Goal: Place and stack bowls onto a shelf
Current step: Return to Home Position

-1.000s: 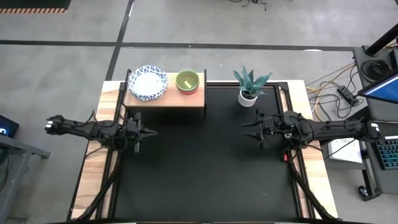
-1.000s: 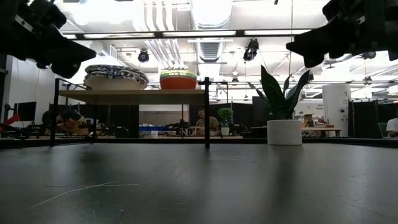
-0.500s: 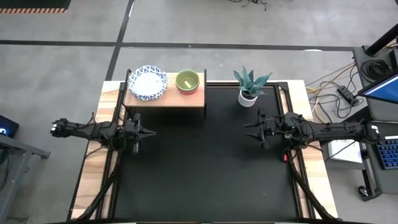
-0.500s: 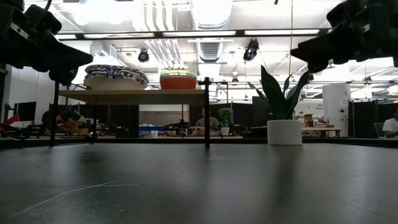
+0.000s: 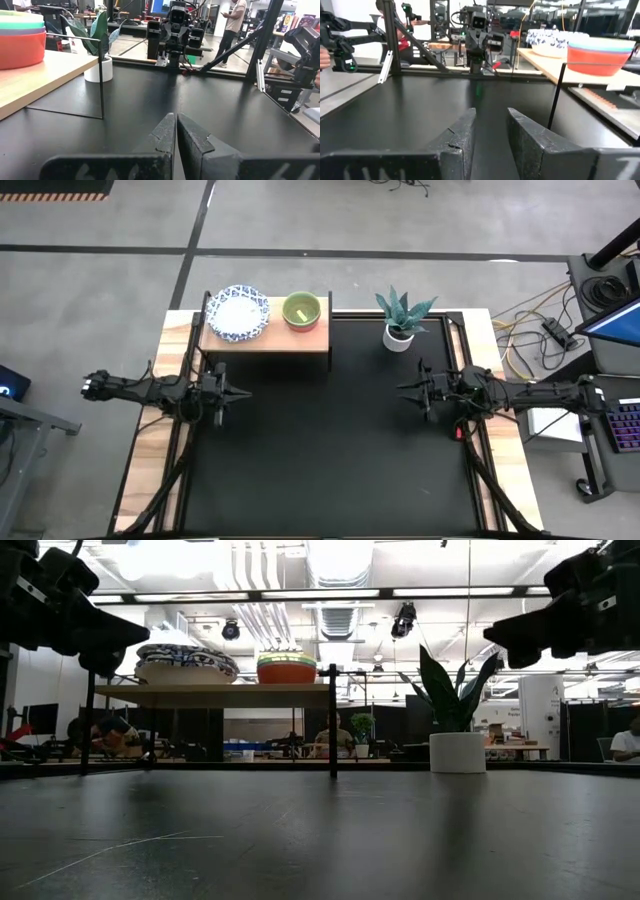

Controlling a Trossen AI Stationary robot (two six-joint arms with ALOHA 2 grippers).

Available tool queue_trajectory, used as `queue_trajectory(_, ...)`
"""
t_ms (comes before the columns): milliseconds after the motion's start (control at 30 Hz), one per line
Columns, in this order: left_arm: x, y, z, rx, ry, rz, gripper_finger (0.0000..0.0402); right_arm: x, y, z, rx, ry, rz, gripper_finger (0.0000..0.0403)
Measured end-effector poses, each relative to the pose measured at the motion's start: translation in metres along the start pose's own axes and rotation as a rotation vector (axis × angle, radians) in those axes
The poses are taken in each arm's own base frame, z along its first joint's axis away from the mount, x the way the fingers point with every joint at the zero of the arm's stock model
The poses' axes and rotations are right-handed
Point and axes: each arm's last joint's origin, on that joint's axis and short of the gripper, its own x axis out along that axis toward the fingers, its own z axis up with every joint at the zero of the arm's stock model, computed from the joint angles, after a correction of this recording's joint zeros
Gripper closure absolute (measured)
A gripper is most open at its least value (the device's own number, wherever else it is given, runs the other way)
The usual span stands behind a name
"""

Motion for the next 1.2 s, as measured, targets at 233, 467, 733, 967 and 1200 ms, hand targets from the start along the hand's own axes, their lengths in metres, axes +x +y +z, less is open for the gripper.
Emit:
queue_trajectory(233,0.000,0.000,0.000,0.000,0.002,0.000,0.0402,-0.006,0.001,0.002,-0.044,-0.022,-0.001,0.0316)
queue_trajectory(467,0.000,0.000,0.000,0.001,0.003,0.001,0.0401,-0.014,0.001,0.004,-0.088,-0.048,-0.010,0.0327)
queue_trajectory(733,0.001,0.000,-0.001,-0.006,0.013,0.013,0.0402,-0.021,0.001,0.004,-0.114,-0.062,-0.033,0.0328)
queue_trajectory(967,0.001,0.002,-0.001,-0.167,0.005,0.063,0.0402,-0.021,0.001,0.003,-0.061,-0.049,-0.035,0.0330)
queue_trajectory(1200,0.002,0.002,-0.001,-0.163,0.007,0.065,0.0401,-0.020,0.001,-0.004,-0.116,0.029,-0.034,0.0321)
